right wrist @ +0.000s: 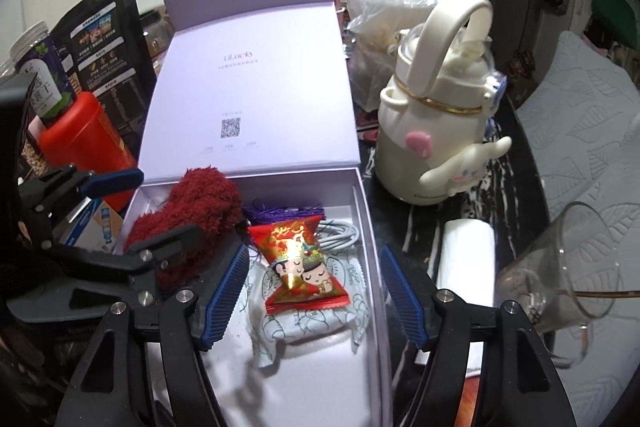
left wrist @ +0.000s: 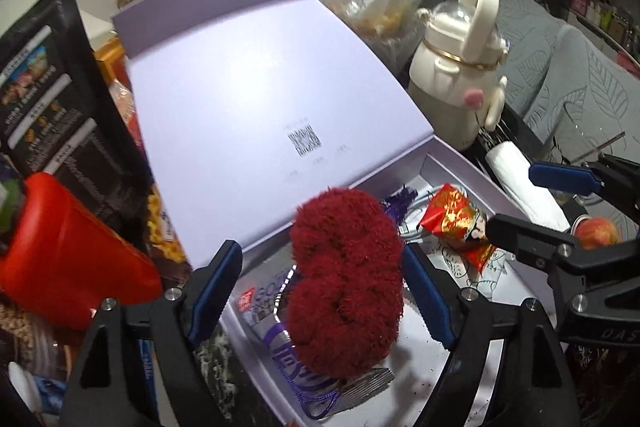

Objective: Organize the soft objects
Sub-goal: 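Lower scrunchie and packet into the box and open both tools, then withdraw both tools from the box toward the items on the table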

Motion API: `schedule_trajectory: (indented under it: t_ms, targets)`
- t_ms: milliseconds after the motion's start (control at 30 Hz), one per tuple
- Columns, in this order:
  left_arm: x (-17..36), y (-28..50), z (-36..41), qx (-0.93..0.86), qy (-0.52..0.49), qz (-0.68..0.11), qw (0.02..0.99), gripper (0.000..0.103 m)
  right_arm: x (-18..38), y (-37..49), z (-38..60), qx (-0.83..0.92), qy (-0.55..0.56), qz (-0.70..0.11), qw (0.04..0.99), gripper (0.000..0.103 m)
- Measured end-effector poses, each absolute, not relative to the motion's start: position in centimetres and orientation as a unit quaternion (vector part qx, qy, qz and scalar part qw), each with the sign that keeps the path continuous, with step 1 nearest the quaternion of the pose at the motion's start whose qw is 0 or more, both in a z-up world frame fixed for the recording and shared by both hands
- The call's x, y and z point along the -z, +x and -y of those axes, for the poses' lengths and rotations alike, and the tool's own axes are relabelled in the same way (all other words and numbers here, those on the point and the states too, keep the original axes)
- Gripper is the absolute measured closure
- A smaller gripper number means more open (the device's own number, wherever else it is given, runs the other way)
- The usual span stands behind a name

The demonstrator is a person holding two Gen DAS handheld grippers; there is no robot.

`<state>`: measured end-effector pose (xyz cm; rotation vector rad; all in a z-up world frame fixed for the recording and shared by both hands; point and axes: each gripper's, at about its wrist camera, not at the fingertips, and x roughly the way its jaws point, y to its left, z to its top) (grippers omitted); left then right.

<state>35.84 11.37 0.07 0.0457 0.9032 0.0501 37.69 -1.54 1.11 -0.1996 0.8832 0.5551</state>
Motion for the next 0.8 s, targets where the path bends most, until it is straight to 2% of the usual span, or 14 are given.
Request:
schedule_trajectory:
  t_ms: [267,500,600,667,800]
  targets:
    - [-3.6,33.9,-11.2,-0.021,0.019,-0.404,0.914,0.021,-4.1,35.5,1.9,-0.267,-0.1,-0.391,0.875,0.024]
    - [-7.4,31.0,-10.6,-0.02,0.022,-0.362,0.932,0.02,-7.5,32.8,3.0,-0.249,-0.103,-0.353,0.896,0.023]
    - [-9.0,29.4,-10.4,-0.02,0.019,-0.341,0.94,0.013,-9.1,31.3,3.5,-0.236,-0.105,-0.329,0.908,0.015]
    - [-10.0,28.3,-10.3,-0.024,0.017,-0.322,0.946,0.007,-10.1,30.4,3.9,-0.234,-0.102,-0.316,0.914,0.013]
    - [-12.1,26.1,-10.3,-0.025,0.016,-0.291,0.956,0.003,-12.1,28.1,4.6,-0.223,-0.099,-0.289,0.926,0.009]
